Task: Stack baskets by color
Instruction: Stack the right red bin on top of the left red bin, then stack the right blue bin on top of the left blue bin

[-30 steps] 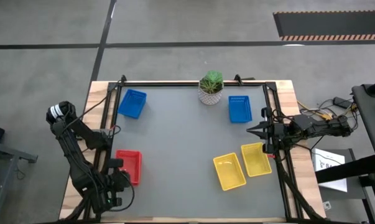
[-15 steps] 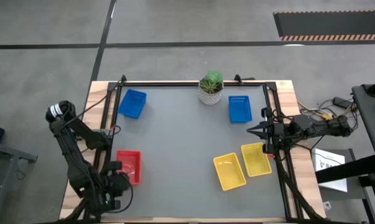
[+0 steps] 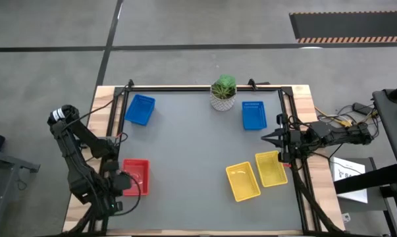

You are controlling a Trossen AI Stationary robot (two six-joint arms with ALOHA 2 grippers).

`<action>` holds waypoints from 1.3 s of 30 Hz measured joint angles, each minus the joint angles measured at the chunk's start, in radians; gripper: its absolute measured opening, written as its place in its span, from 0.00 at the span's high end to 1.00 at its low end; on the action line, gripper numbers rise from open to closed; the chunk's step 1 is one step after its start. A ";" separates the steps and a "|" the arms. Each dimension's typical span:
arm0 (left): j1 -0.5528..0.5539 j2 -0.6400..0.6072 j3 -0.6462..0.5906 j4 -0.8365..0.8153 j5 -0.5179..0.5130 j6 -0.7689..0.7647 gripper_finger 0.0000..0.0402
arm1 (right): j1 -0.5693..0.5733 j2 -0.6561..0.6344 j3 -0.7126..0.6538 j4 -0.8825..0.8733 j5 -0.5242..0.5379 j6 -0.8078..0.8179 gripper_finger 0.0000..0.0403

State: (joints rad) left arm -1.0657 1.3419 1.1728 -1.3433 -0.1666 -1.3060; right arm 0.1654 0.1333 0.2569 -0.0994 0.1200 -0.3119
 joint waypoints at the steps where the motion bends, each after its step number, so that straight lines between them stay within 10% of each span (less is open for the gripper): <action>1: 0.000 -0.001 -0.001 -0.011 0.052 -0.001 0.97 | 0.000 0.000 0.000 0.000 0.000 0.001 0.98; 39: 0.020 -0.004 -0.112 0.064 0.010 -0.023 1.00 | 0.000 0.000 0.000 -0.001 0.000 0.005 0.98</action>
State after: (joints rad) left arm -1.0462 1.3384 1.0609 -1.2794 -0.1568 -1.3290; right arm 0.1655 0.1333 0.2569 -0.0999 0.1203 -0.3071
